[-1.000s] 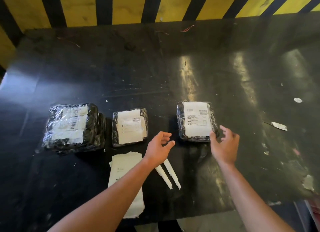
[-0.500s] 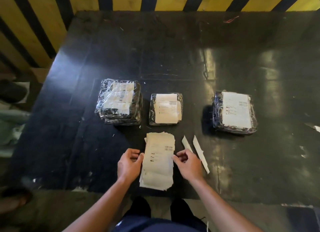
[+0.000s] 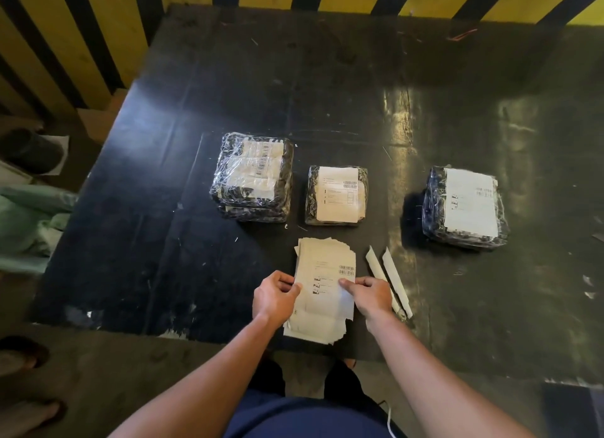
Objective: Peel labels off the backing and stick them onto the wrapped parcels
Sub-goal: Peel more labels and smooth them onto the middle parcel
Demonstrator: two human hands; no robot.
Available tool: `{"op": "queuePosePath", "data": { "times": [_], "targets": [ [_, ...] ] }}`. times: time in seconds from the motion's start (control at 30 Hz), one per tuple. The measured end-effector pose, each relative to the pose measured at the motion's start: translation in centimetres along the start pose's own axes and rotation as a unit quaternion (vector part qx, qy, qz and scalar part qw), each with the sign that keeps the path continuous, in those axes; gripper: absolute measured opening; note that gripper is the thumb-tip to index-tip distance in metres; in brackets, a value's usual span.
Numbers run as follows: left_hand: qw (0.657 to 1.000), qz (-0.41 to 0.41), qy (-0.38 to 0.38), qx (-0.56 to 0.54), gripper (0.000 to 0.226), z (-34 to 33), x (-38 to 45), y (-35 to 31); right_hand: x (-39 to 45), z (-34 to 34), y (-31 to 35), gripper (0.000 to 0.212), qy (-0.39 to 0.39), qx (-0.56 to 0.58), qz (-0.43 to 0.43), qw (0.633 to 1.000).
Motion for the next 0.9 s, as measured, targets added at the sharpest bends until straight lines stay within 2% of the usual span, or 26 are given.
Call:
{"op": "queuePosePath", "data": {
  "times": [0.13,0.33,0.5,0.7,0.9],
  "targets": [
    [1.0,0.0,-0.003,0.006,0.019,0.1,0.1,0.0,-0.2,0.7,-0.4,0.009,0.016,0.031,-0.027,0.999],
    [1.0,-0.014,-0.009,-0.022,0.02,0.9,-0.2,-0.1,-0.7,3.7,0.1,0.005,-0.01,0.065,-0.002,0.998],
    [0.996,-0.061,-0.019,-0.056,0.014,2.6,-1.5,-1.0,-1.3,4.8,1.0,0.009,0.032,0.087,0.017,0.996],
    [0.994,-0.103,-0.009,0.025,0.019,1.7,-2.0,-2.4,-1.7,1.2,0.7,0.008,0.058,0.052,0.011,0.997],
    [0.996,-0.049,-0.031,0.074,0.024,0.8,-1.3,-2.4,-1.3,1.0,0.3,0.006,0.005,0.035,0.021,0.999]
  ]
}}
Point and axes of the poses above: each hand's wrist, its own x-axis towards the middle knuckle, its own z-axis out of the back of the hand, y = z × x, the point moved 10 cm from there along x, towards the middle knuckle, and after that the axes turned 6 degrees about x, right-handed, at the moved point
